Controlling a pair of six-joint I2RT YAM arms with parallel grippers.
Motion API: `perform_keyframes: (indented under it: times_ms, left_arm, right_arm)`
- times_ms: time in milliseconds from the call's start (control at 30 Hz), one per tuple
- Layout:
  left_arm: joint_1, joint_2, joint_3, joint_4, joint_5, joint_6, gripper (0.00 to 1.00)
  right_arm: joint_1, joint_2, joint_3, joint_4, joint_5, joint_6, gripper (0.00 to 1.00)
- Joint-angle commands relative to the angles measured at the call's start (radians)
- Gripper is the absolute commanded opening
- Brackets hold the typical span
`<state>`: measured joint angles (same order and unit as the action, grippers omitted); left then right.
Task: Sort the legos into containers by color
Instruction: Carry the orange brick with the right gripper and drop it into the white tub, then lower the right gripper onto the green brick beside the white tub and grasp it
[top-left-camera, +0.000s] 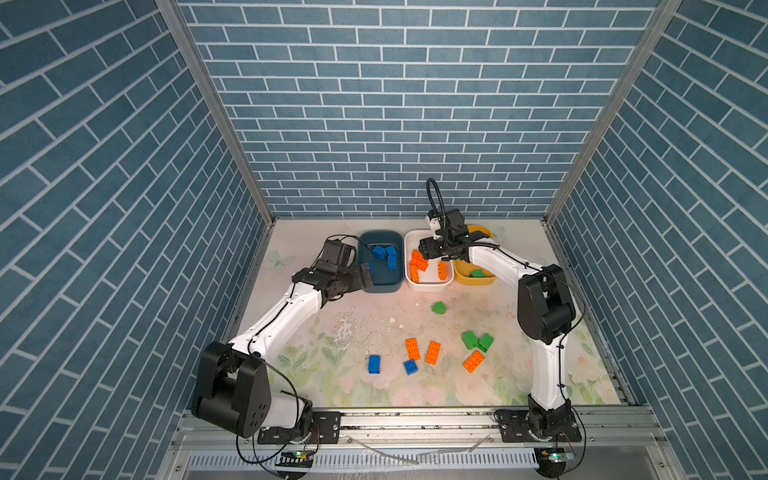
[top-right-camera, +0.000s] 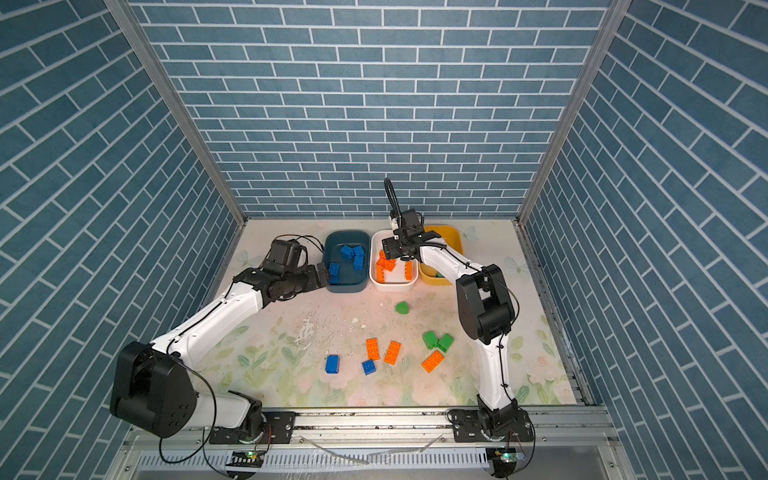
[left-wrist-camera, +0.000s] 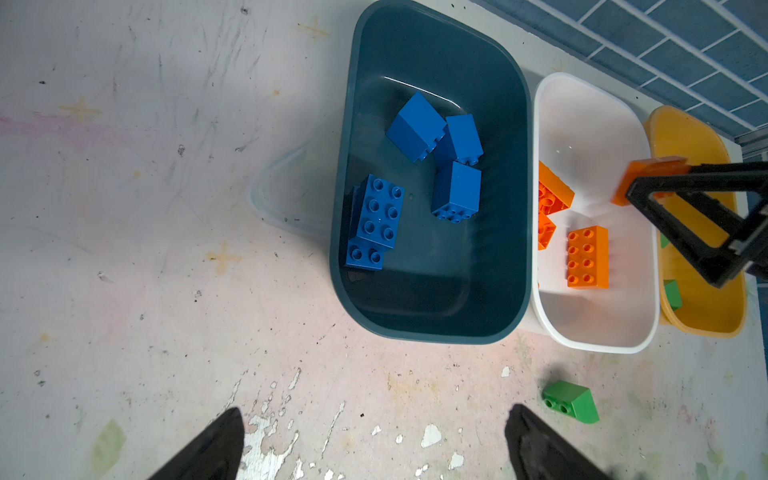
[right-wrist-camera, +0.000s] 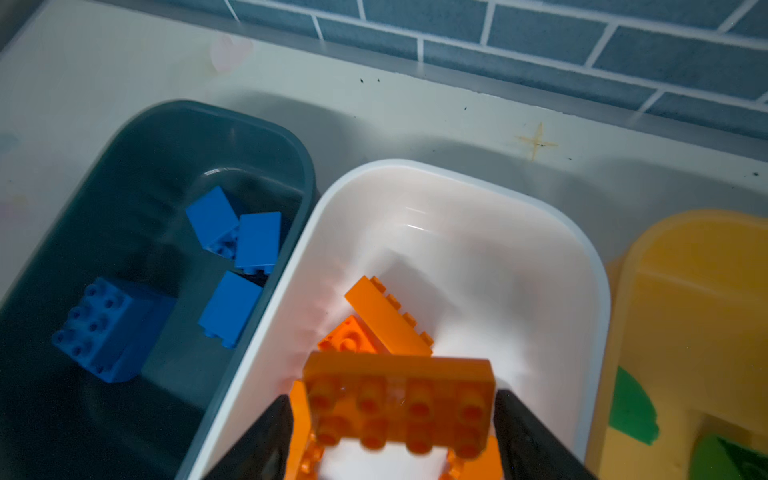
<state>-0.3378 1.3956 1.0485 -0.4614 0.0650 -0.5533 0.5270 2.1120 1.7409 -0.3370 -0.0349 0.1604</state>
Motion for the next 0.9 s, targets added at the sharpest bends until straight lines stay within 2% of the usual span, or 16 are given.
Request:
perform_keyframes:
  times_ms: [0,67,200,400,533,667,733,867]
  left_arm:
    - [0.008,-0.027,-0.023,-0.033,-0.007,0.005,0.99]
    - [0.008,-0.03,-0.031,-0.026,-0.006,0.001,0.99]
    - [0.008,-0.02,-0.033,-0.011,0.008,-0.006,1.0]
    - [0.007,0.0,-0.035,0.035,0.057,-0.032,0.99]
    - [0.007,0.026,-0.027,0.048,0.066,-0.037,0.99]
    - [0.006,0.052,-0.021,0.065,0.083,-0.049,0.99]
    - [0.005,0.057,-0.022,0.073,0.089,-0.054,0.99]
    - [0.005,0.057,-0.025,0.066,0.08,-0.051,0.99]
  right_arm:
    - [0.002,-0.016,0.056,-0.101,0.064,-0.001,0.86]
    - [0.002,-0.066,-0.001,-0.088,0.048,-0.033,0.9]
    - [0.007,-0.209,-0.196,-0.082,0.02,-0.042,0.92]
    - [0.057,-0.424,-0.556,-0.066,0.017,0.082,0.91]
    - [0.117,-0.469,-0.7,-0.019,0.041,0.153,0.91]
    - [0.158,-0.413,-0.689,-0.015,0.082,0.189,0.9]
    - [0.173,-0.379,-0.657,-0.026,0.133,0.21,0.85]
    - [0.179,-0.339,-0.632,-0.017,0.132,0.207,0.76]
